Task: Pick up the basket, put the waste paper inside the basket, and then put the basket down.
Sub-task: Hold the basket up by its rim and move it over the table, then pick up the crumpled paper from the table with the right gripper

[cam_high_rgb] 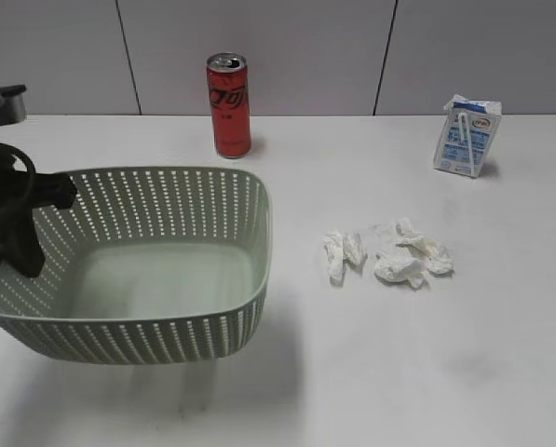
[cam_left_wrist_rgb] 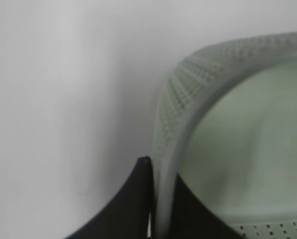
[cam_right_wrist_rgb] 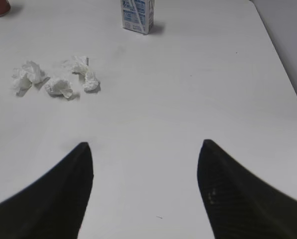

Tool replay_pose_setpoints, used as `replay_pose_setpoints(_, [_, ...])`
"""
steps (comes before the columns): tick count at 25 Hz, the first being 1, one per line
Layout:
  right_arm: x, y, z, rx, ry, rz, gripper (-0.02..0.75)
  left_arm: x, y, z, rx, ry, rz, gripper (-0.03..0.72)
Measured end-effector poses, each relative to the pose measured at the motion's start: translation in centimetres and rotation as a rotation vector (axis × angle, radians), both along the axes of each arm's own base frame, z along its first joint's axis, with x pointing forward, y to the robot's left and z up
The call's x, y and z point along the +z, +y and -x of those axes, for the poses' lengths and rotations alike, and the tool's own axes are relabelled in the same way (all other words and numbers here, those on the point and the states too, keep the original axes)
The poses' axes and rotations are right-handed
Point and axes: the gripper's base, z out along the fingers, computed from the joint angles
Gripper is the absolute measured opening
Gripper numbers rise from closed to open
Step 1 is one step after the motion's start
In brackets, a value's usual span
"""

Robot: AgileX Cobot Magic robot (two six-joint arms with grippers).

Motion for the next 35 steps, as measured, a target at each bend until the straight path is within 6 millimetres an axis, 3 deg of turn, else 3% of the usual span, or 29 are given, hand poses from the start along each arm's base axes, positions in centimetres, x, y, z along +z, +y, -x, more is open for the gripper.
replay_pose_setpoints(5, [0.4, 0.5, -1.3, 0.019, 0.058, -0.023, 0.498, -0.7, 0.1, 0.2, 0.005, -0.002, -0.004, 0.005])
replay_pose_setpoints(9, [1.8, 1.8, -5.2, 0.072, 0.189, -0.081, 0.498, -0.6, 0.1, 0.2, 0.006, -0.007, -0.004, 0.006])
replay_pose_setpoints(15, [2.4, 4.3, -14.2, 0.238, 0.439, -0.078, 0.498, -0.6, 0.1, 0.1, 0.006, -0.009, -0.004, 0.006])
replay_pose_setpoints(20, [1.6, 6.5, -22.5, 0.336, 0.568, -0.113, 0.498, -0.6, 0.1, 0.1, 0.004, -0.011, -0.007, 0.006])
replay_pose_setpoints(22, [0.5, 7.9, -25.3, 0.372, 0.622, -0.090, 0.498, -0.6, 0.2, 0.1, 0.002, -0.012, -0.010, 0.006])
replay_pose_setpoints(27, [-3.0, 14.2, -31.1, 0.478, 0.708, 0.043, 0.498, -0.7, 0.2, 0.1, 0.001, -0.013, -0.013, 0.006])
replay_pose_setpoints(31, [-7.0, 18.3, -34.3, 0.491, 0.775, 0.137, 0.498, -0.7, 0.2, 0.1, 0.001, -0.013, -0.014, 0.006])
replay_pose_setpoints(35, [-10.9, 21.0, -36.2, 0.492, 0.841, 0.158, 0.498, -0.7, 0.2, 0.1, 0.000, -0.014, -0.015, 0.006])
